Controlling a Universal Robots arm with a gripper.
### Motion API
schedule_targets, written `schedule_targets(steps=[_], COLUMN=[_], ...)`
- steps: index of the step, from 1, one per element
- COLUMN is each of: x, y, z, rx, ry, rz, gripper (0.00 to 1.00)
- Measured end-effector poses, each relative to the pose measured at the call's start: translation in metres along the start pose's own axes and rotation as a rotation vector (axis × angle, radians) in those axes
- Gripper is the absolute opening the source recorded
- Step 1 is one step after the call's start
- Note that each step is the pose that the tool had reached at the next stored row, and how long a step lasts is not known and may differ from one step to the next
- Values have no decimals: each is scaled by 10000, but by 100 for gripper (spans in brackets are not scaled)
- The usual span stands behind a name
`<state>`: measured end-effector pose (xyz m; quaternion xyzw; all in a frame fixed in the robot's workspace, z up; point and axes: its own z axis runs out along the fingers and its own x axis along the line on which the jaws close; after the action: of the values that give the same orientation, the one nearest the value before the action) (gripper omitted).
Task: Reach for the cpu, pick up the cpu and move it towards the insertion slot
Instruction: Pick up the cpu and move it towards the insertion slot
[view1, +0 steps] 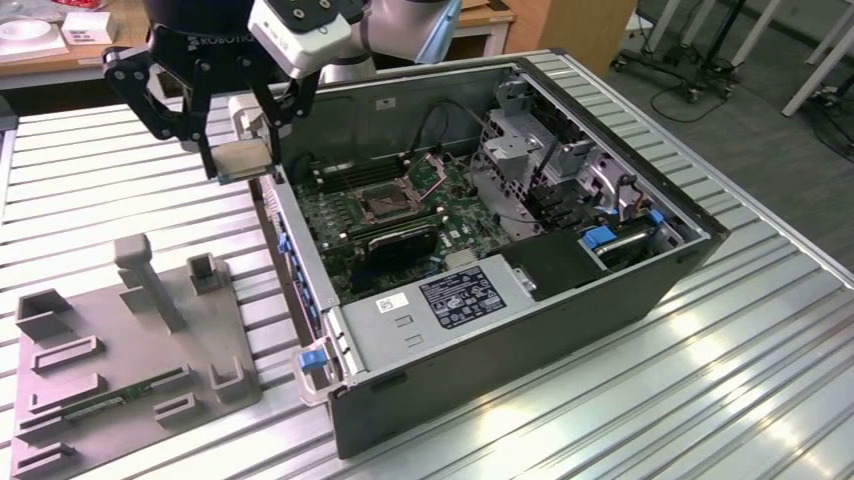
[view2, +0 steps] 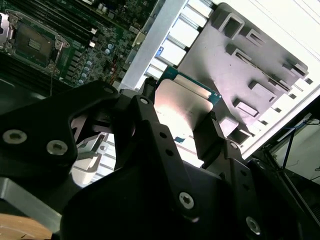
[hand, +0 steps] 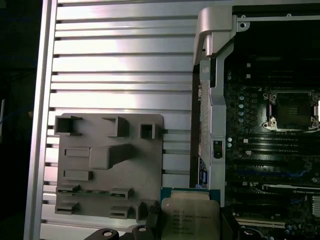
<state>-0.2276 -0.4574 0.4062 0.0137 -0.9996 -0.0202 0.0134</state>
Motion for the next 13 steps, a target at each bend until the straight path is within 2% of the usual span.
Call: schedule_targets(steps=[8,13], x=[-44,-90], y=[49,112], z=[2,5], rx=[0,-1], ry=[0,0], rz=[-1,0], gripper=[55,55])
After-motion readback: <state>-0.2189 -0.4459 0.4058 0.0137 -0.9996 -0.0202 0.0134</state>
